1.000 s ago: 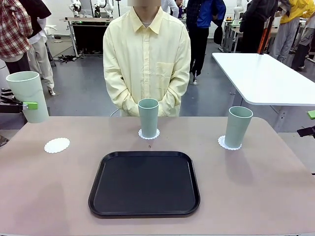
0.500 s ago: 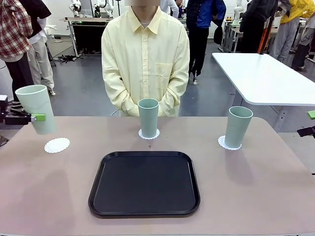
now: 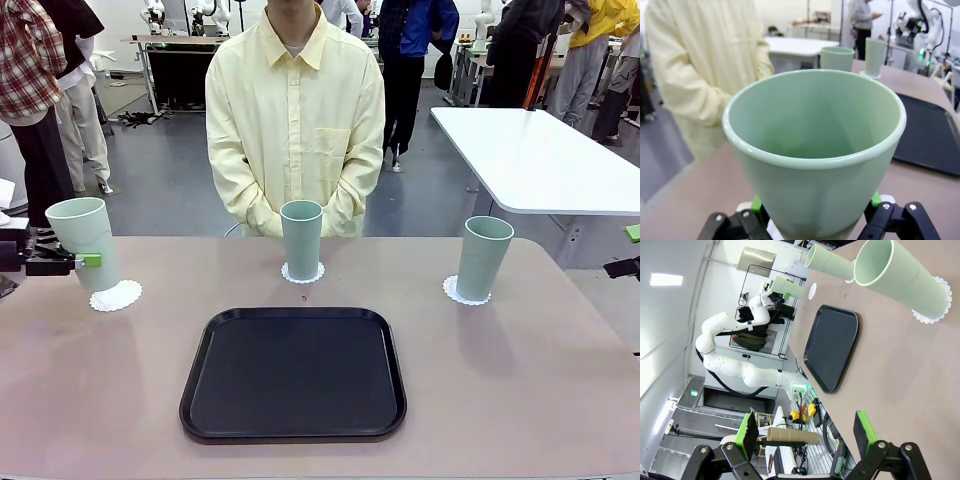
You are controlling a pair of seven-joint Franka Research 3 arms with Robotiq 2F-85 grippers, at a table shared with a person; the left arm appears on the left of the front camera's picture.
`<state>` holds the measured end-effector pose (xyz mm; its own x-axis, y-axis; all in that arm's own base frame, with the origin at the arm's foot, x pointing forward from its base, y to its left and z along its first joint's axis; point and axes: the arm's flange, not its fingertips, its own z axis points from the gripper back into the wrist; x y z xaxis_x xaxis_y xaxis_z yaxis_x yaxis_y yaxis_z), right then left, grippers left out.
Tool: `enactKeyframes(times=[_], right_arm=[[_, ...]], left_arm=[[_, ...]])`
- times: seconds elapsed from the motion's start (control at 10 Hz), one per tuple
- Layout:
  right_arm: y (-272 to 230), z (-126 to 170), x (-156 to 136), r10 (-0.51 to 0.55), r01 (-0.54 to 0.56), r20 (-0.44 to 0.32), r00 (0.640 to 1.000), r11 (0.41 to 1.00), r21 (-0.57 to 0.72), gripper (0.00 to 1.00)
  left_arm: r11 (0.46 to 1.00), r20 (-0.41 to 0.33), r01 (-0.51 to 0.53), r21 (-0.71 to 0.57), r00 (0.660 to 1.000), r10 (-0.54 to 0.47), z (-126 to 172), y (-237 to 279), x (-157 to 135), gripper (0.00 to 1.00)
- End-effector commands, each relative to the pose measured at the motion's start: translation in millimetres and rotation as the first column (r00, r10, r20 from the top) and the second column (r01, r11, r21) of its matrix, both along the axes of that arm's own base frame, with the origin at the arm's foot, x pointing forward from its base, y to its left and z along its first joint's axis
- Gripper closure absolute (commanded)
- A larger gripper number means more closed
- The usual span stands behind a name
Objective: Place coasters on the table and set cups on them.
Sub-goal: Take one Reusable plastic cup from the Flat Tray and place it on a coaster set by the human.
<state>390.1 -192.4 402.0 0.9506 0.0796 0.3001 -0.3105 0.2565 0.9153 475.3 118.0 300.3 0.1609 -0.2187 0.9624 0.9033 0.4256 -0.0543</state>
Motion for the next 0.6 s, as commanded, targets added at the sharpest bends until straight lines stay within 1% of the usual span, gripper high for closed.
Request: enactKeyframes(times=[0.0, 0.2, 0.5], right_arm=[[1, 1, 0, 0.001, -0.001, -0.005, 1.0, 1.0, 0.0, 0.0], [1, 1, 0, 0.001, -0.001, -0.005, 1.0, 1.0, 0.0, 0.0], [1, 1, 0, 0.001, -0.001, -0.005, 1.0, 1.0, 0.0, 0.0]], left_arm=[[1.0, 0.058, 0.0, -0.017, 0.998, 0.001, -11, 2, 10, 0.15], [1.0, 0.098, -0.01, -0.022, 0.995, 0.012, -20, -1, 13, 0.15], [0.999, 0.12, -0.03, -0.015, 0.992, 0.031, -31, -3, 18, 0.15]])
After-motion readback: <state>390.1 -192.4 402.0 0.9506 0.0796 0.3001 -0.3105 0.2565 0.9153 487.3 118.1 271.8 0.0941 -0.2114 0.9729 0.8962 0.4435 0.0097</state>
